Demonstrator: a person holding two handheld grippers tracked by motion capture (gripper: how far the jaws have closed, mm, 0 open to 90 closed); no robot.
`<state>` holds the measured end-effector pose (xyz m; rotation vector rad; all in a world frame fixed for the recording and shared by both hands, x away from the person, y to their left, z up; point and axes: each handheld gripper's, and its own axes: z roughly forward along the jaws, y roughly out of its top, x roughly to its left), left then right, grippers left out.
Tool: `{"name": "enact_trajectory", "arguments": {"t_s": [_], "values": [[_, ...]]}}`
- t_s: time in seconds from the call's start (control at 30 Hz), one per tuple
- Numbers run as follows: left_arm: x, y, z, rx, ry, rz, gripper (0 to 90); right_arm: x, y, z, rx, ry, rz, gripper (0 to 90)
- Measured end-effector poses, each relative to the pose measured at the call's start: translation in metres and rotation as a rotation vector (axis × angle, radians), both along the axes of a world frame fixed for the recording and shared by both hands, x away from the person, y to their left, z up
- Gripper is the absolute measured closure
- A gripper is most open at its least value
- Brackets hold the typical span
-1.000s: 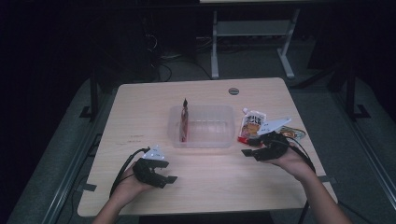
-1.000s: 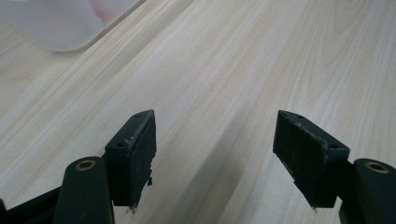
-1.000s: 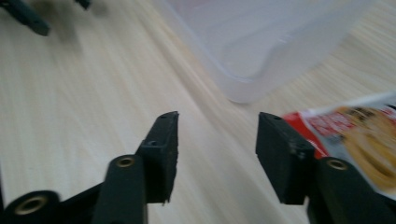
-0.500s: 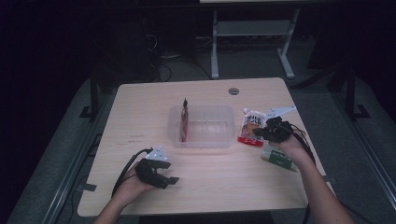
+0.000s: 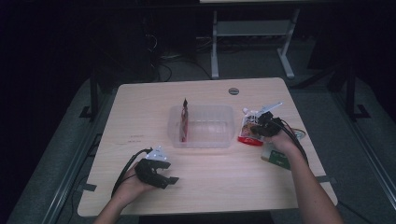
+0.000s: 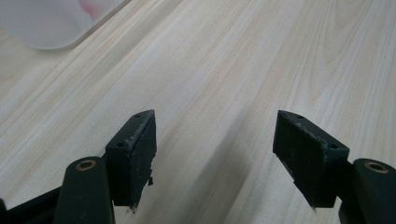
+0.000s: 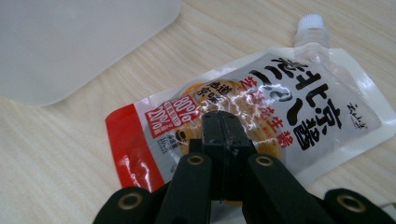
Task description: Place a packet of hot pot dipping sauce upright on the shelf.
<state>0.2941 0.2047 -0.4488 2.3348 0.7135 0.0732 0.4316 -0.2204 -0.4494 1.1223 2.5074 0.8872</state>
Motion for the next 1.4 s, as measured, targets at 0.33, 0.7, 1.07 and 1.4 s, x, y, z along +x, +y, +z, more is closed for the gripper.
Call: {"name": "enact_trajectory", "arguments": {"t_s": [0.33, 0.7, 1.07, 1.4], "values": [[-0.001, -0.001, -0.001, 0.007, 0.003, -0.005, 29.9, 0.006, 0.004, -0.010, -0.011, 0.039, -0.007, 90.0], [0.000, -0.001, -0.002, 0.020, 0.007, -0.013, 30.1, -0.003, 0.010, -0.008, -0.050, 0.061, 0.034, 90.0], [-0.002, -0.004, -0.002, 0.020, 0.006, -0.016, 30.2, -0.020, 0.022, -0.004, -0.117, 0.059, 0.091, 90.0], [-0.003, -0.005, -0.001, 0.024, 0.003, -0.025, 30.2, -0.040, 0.028, -0.002, -0.094, 0.100, 0.144, 90.0]]}}
